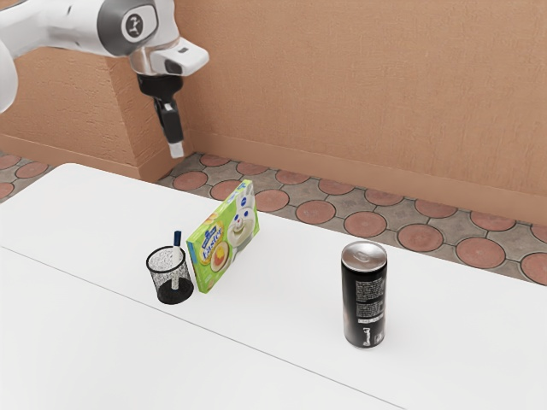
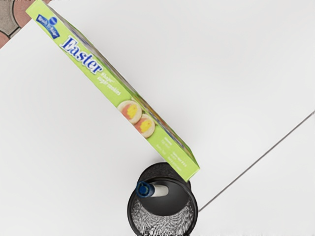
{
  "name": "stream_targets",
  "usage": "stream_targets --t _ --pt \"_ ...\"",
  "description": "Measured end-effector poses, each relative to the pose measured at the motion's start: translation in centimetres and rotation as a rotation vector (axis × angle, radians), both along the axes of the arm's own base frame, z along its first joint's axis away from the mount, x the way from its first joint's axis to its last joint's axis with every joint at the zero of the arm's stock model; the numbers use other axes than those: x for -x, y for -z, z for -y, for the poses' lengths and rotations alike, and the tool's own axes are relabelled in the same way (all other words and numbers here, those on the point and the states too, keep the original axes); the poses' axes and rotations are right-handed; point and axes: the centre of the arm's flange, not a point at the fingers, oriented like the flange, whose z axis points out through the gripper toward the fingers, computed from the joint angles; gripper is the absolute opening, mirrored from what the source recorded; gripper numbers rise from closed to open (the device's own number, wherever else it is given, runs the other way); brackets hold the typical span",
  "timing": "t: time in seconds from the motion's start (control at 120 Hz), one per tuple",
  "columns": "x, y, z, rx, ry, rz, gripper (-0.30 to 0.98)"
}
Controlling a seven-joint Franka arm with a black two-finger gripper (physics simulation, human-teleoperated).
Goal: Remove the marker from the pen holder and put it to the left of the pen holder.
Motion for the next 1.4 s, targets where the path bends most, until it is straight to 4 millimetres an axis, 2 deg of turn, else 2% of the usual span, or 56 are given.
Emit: stream_targets --t 0.15,0.242,0.358,0.5,0.617,0.758,0.958,1.092,1.275,1.4 --pt "0.1 0.0 0.0 -0.002 0.028 -0.009 0.69" --pt "0.0 1.1 -0.1 -0.006 0.041 -0.032 0.69" --pt "-0.8 4.9 -2.9 -0.004 0.000 -0.116 0.69" --pt "-1.2 9.4 -3.7 -0.003 -0.047 -0.219 0.69" --pt "-1.8 13.5 -5.6 0.016 -0.111 -0.294 0.69" --pt "-2.4 18.5 -6.0 0.021 -0.154 -0.377 0.69" --pt "-2.9 23.0 -6.7 0.004 -0.213 -0.447 0.69" --pt "-3.9 24.6 -6.3 -0.009 -0.230 -0.455 0.69" --pt "-4.3 25.0 -5.9 -0.018 -0.250 -0.453 0.67" --pt "-4.7 24.6 -5.3 -0.030 -0.257 -0.440 0.37"
